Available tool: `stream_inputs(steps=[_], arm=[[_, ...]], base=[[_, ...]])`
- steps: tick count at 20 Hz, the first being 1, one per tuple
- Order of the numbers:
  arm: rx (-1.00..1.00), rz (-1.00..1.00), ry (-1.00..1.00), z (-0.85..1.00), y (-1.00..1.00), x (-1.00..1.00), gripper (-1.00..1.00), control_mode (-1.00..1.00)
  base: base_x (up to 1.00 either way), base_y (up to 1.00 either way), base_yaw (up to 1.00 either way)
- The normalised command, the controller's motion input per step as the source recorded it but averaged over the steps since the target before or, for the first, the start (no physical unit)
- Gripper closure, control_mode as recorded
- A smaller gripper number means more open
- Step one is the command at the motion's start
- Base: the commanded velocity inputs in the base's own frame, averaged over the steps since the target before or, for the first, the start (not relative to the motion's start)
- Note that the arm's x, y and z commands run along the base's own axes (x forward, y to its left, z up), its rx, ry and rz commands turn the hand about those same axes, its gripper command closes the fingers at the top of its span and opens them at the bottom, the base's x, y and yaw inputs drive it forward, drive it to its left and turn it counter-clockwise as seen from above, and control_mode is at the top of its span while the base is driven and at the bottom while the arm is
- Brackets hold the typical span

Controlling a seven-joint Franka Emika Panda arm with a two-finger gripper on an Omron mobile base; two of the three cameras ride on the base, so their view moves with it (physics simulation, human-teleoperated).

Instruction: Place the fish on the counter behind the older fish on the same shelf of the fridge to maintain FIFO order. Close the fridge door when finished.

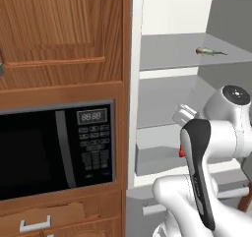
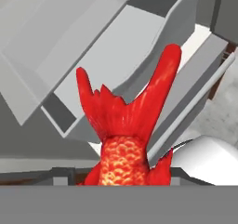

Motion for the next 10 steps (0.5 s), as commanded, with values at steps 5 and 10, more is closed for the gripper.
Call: stream_inputs(steps=[5, 10], arm=[[-0.01, 0.02, -0.22, 0.34, -0.25, 0.09, 1.0, -1.0], [-0.11, 0.02, -0.43, 0.79, -0.03, 0.22, 1.0, -1.0]], base=[[0.04, -0.08, 0.02], [0.0, 0.0, 0.0]])
